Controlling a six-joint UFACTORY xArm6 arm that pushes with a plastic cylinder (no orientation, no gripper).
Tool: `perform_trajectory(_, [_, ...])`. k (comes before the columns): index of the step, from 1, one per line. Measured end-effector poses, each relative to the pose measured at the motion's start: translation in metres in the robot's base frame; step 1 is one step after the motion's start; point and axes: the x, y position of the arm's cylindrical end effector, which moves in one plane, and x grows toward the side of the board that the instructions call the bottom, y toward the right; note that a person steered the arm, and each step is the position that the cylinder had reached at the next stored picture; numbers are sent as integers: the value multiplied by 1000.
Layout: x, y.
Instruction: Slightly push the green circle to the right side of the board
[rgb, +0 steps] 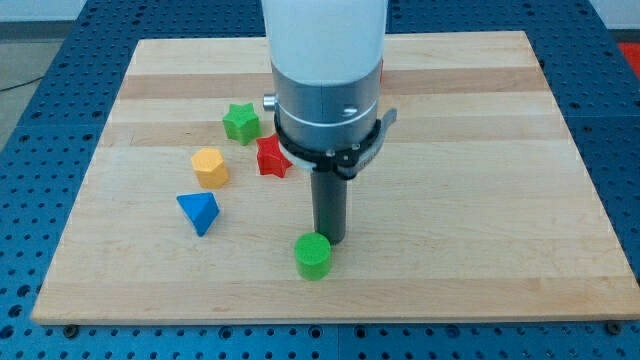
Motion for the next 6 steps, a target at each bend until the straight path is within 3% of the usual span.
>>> perform_trajectory(1, [19,0])
perform_trajectory(3, [-10,-35])
perform_trajectory(5, [29,-118])
perform_trajectory(6, [64,-103])
